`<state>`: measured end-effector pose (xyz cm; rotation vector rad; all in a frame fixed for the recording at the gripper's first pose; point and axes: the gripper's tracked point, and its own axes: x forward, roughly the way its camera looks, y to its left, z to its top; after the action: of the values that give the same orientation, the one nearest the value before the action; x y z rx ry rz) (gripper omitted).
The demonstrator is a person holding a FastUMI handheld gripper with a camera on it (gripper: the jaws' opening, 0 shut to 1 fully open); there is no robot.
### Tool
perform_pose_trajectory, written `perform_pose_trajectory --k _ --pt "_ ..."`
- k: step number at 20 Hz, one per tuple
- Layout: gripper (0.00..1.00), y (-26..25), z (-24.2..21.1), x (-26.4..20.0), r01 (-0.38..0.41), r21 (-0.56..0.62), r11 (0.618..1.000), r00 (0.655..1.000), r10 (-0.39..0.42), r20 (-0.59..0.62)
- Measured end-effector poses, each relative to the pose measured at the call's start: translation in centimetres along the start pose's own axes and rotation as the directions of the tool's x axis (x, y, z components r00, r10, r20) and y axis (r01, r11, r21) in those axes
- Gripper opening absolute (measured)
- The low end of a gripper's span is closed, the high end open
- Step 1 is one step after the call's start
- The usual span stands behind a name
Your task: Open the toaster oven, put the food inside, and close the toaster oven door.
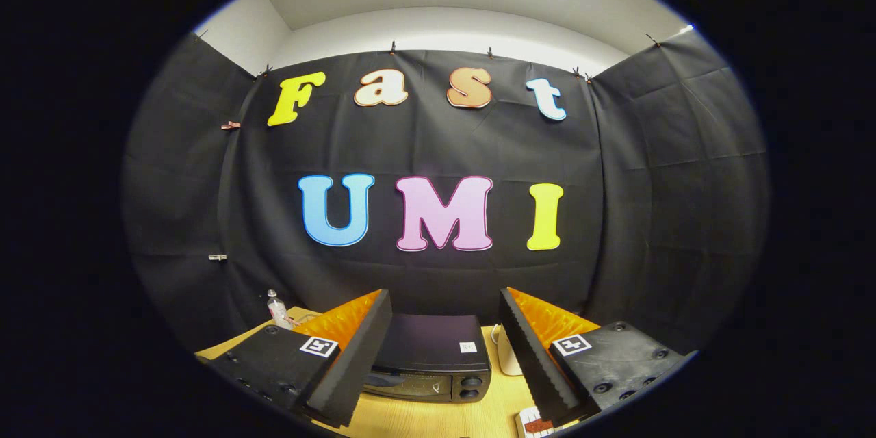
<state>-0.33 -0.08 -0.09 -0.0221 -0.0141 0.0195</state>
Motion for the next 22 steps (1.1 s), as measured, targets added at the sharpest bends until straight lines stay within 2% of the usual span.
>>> perform_pose_trajectory --k 5,8,12,18,22 --pt "0.99 1.4 -1.4 0.2 -0.034 0.035 0.999 0.998 0.036 -0.052" --pt "0.99 5.7 -5.0 1.8 -0.044 0.038 0.998 0.994 0.048 -0.099" --pt "0.99 8.5 -9.5 4.3 -0.016 0.075 0.997 0.984 0.029 -0.177" --pt "0.99 10.9 -17.5 6.8 0.018 0.036 0.999 0.946 -0.005 -0.325" --pt "1.00 11.7 -22.1 7.3 0.026 0.017 1.000 0.908 -0.016 -0.419"
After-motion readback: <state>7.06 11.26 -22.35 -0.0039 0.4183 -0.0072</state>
